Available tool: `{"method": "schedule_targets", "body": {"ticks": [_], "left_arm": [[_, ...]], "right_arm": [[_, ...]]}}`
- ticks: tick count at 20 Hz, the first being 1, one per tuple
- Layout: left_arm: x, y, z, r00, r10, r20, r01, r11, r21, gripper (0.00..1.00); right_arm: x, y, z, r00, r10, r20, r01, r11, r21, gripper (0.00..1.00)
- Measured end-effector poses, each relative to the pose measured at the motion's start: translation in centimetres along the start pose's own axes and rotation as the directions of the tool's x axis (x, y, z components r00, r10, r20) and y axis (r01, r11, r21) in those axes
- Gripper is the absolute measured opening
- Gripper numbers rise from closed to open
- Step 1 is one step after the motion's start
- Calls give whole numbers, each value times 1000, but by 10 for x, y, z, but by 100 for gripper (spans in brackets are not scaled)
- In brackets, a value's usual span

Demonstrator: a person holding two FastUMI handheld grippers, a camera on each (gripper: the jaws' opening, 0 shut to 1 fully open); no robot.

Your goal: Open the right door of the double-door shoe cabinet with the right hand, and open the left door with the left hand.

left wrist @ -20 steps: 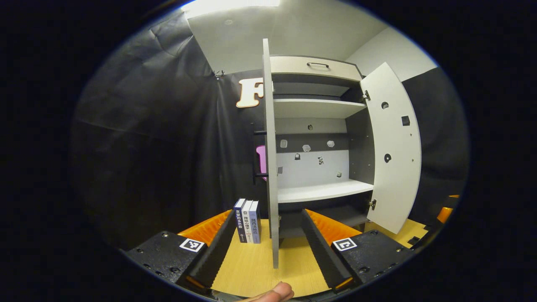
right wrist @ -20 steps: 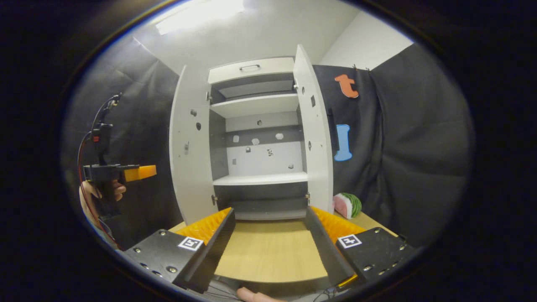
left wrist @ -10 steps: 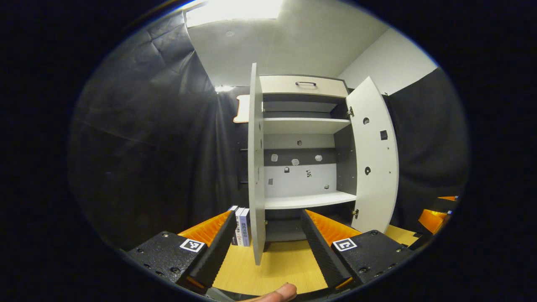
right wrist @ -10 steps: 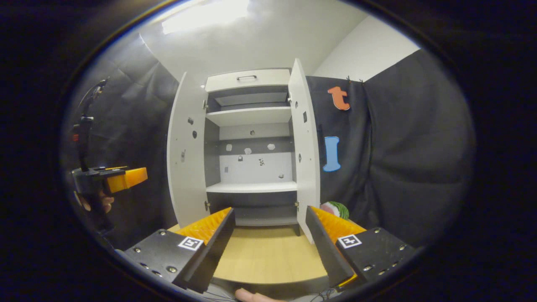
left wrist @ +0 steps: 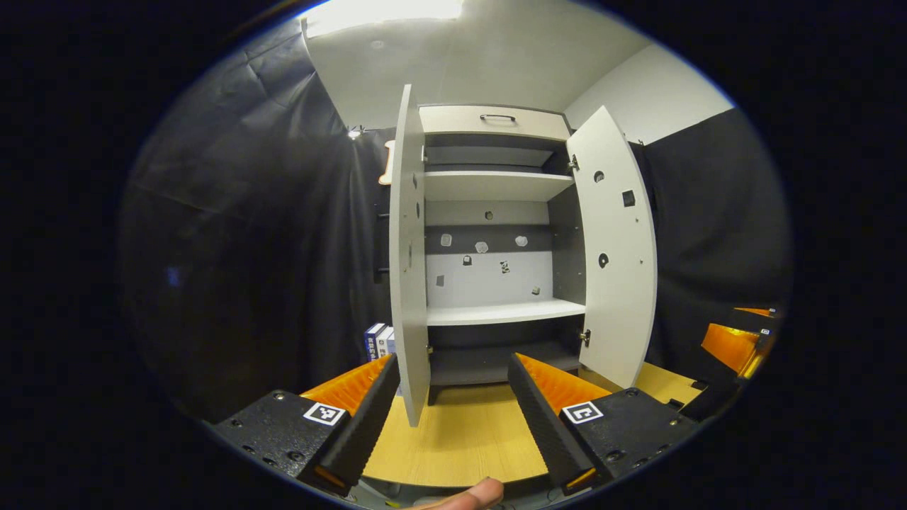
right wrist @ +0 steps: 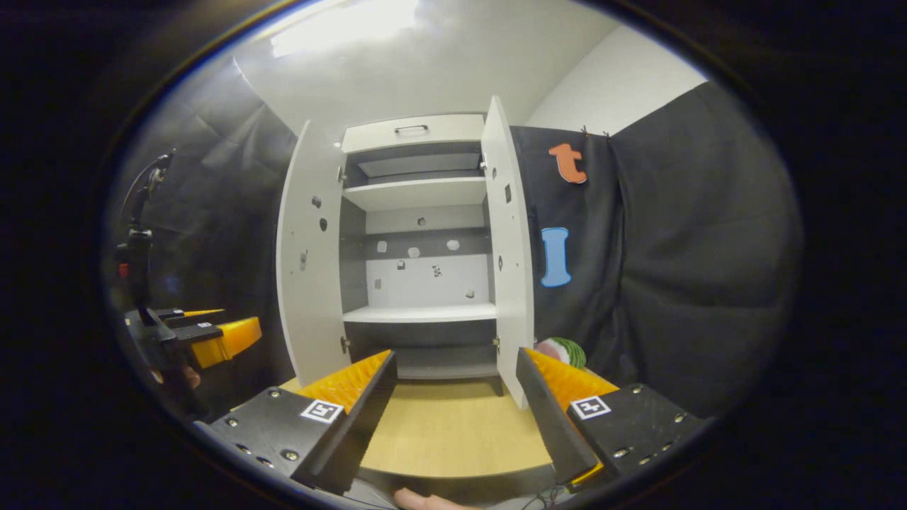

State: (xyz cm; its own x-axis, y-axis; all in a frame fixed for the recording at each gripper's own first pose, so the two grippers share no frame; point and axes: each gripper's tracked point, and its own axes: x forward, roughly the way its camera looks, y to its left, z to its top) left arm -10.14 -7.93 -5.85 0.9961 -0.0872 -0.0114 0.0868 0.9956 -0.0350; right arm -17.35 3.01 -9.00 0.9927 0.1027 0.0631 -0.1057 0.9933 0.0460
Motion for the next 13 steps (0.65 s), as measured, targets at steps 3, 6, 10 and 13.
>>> {"method": "schedule_targets", "body": {"ticks": [3, 6, 10, 13], "left_arm": [[-1, -1, -2, 1000, -3, -4, 3, 1000, -2, 95], [-2, 0, -4, 1000, 12, -7, -13, 1000, -26, 95], [-3, -2, -7, 1000, 1, -12, -1, 1000, -26, 96], [-3, -5, -13, 1000, -7, -24, 7, 1000, -26, 95]], "right_arm": [[0, -1, 1, 1000, -4, 2, 4, 1000, 3, 100], [0, -2, 0, 1000, -7, 4, 7, 1000, 10, 100], [-1, -3, -1, 1000, -13, -1, 13, 1000, 10, 100], [-1, -1, 1, 1000, -11, 3, 11, 1000, 14, 100]]}}
